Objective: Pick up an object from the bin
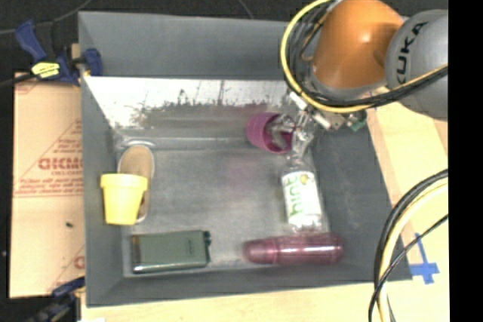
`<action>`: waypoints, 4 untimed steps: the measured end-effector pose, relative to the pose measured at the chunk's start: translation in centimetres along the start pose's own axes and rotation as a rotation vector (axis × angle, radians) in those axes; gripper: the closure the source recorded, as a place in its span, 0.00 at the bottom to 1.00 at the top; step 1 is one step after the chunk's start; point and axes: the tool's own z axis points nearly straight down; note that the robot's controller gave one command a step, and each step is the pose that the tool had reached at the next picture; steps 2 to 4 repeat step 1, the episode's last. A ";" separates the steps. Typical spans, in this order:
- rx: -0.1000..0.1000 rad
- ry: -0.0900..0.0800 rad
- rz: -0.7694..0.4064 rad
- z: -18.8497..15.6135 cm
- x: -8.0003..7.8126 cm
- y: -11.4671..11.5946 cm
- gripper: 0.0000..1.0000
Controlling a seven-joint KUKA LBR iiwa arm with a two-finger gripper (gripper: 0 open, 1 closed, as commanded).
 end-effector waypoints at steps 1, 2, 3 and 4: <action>-0.001 0.000 0.005 2.0 0.2 -0.1 1.00; -0.001 0.000 0.005 2.0 0.2 -0.1 1.00; -0.001 0.000 0.005 2.0 0.2 -0.1 1.00; -0.001 0.000 0.005 2.0 0.2 -0.1 1.00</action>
Offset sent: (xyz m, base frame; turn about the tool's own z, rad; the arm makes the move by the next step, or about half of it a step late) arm 0.0003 0.0163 0.0330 0.0201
